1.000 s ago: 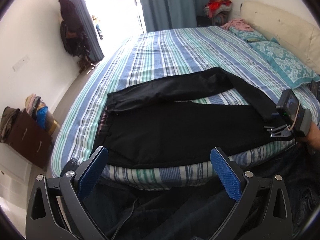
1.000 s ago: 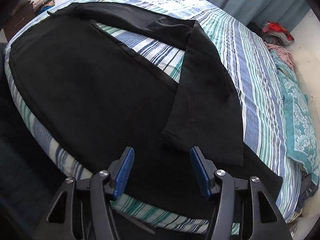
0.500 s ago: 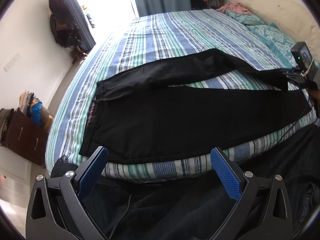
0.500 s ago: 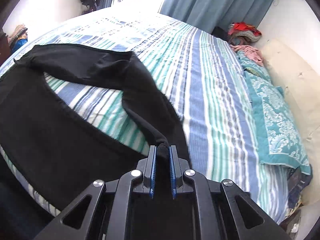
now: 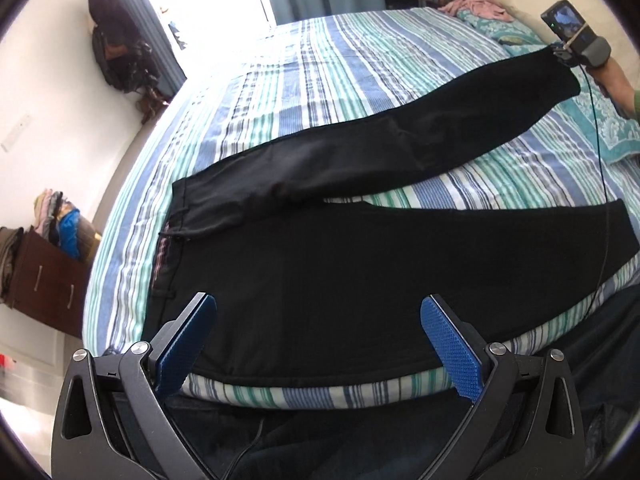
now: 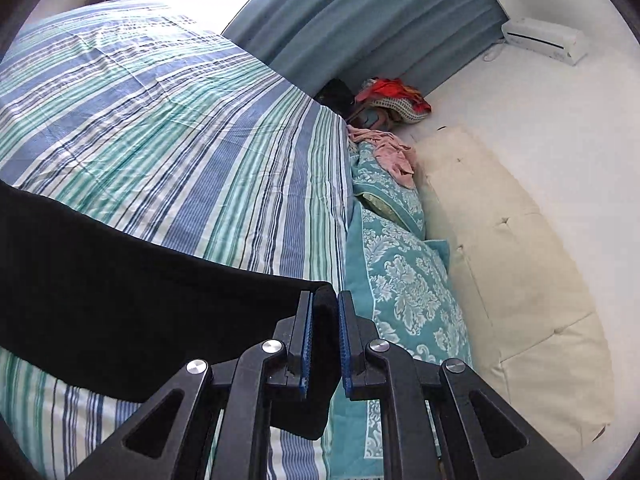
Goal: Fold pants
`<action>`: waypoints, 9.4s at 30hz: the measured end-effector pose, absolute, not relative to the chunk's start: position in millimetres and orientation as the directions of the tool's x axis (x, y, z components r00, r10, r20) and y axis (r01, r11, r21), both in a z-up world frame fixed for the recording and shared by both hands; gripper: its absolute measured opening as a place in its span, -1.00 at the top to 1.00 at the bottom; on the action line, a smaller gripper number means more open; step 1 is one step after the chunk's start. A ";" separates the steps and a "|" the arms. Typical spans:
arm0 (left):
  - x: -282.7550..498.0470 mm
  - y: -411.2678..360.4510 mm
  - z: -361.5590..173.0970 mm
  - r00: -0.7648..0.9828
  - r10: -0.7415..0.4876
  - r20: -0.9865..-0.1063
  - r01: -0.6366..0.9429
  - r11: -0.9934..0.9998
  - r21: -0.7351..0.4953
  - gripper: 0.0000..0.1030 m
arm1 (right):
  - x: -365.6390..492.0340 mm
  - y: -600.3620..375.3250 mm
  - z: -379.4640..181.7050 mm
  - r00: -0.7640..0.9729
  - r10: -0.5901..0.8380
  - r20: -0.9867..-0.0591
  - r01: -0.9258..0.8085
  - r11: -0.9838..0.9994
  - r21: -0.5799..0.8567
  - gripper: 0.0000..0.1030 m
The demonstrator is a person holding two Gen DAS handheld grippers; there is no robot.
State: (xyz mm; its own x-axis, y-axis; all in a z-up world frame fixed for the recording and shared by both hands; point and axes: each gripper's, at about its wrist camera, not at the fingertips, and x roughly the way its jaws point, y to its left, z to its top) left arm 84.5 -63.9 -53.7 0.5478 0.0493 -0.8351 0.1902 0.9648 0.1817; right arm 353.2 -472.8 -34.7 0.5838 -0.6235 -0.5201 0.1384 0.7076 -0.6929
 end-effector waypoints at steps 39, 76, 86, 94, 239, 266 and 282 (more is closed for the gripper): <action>333.9 -33.8 -206.7 0.509 0.402 -0.761 -0.080 0.902 0.424 -0.99 | 242.1 -544.5 -154.5 0.585 -0.259 -0.769 0.526 0.842 0.117 -0.45; 148.1 -17.2 -221.6 0.476 0.053 -0.878 0.022 0.997 0.071 -0.99 | 55.0 -296.3 -140.9 0.660 -0.048 -0.749 0.263 0.950 0.171 -0.75; 138.7 -14.3 -227.3 0.483 0.062 -0.873 -0.003 0.998 0.069 -0.99 | 67.5 -283.2 -142.6 0.681 -0.089 -0.727 0.230 0.968 0.097 -0.75; 180.6 -19.6 -177.4 0.517 -0.003 -0.856 0.061 0.998 0.034 -0.99 | 70.2 -285.3 -143.2 0.688 -0.061 -0.723 0.219 0.968 0.127 -0.75; 151.0 126.7 -189.7 0.640 0.100 -0.762 -0.272 0.957 -0.102 -0.99 | 11.7 -336.9 -114.9 0.742 -0.199 -0.640 0.421 0.882 0.213 -0.85; 151.1 121.7 -194.6 0.624 0.116 -0.773 -0.261 0.963 -0.066 -0.99 | 30.8 -481.1 -189.7 0.750 -0.061 -0.658 0.639 0.319 0.700 -0.28; 202.6 64.6 -196.2 0.563 0.019 -0.826 -0.078 0.997 -0.030 -0.99 | 23.6 -456.6 -68.5 0.818 -0.164 -0.551 0.512 0.644 0.569 0.90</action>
